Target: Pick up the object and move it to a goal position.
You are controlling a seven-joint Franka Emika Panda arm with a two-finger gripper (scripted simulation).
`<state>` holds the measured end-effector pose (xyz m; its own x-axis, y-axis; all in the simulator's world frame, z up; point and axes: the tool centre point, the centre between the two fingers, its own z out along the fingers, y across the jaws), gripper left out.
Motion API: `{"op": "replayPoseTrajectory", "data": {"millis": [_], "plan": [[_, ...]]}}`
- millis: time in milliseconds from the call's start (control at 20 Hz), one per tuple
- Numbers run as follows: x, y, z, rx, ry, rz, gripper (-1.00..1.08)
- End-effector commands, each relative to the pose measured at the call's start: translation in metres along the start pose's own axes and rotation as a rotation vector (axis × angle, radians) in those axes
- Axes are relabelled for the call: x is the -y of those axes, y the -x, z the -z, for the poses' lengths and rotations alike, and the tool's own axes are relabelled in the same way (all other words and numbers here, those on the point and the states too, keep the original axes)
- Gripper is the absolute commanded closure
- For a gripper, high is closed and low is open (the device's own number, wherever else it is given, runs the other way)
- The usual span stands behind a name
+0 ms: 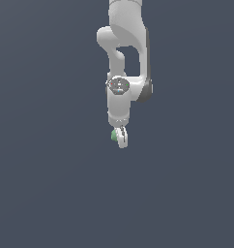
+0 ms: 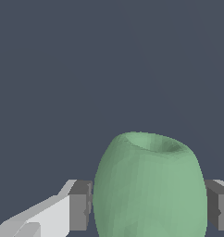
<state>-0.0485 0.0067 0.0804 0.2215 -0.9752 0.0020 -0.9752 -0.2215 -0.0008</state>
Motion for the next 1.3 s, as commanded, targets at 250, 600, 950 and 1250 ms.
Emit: {"op": "replayPoseTrajectory", "data": {"millis": [250, 600, 950, 1250], "plan": [[0.048, -0.014, 0.029, 0.000, 0.000, 0.000, 1.08], [0.088, -0.026, 0.052, 0.000, 0.001, 0.001, 1.08], [0.123, -0.035, 0.071, 0.001, 0.001, 0.001, 1.08], [0.145, -0.041, 0.082, 0.001, 0.001, 0.001, 1.08]]}}
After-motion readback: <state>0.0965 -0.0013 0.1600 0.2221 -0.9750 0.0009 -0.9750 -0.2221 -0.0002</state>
